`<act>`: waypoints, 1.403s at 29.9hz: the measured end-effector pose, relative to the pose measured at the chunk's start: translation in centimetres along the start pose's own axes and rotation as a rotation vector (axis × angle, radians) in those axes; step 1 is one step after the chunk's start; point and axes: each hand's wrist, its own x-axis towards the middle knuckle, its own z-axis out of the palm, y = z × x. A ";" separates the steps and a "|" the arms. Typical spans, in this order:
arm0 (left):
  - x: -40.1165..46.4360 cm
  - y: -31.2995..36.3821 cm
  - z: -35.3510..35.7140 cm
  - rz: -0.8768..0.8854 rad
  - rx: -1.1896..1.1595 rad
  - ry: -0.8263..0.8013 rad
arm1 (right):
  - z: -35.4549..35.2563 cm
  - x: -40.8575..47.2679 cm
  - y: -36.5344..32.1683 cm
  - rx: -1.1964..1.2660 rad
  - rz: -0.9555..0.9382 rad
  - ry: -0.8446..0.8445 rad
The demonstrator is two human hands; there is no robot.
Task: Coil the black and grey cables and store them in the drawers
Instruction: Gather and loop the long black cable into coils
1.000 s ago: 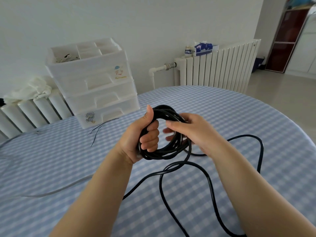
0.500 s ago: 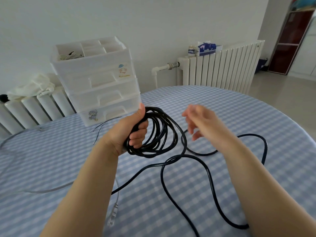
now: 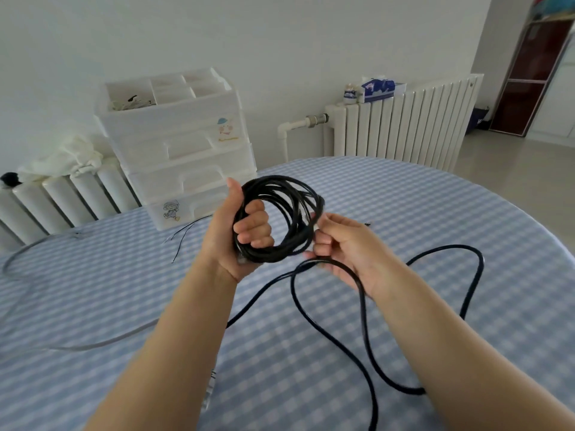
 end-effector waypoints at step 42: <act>-0.5 1.0 0.5 0.531 -0.182 0.521 | 3.0 -0.9 4.3 -1.297 -0.155 0.075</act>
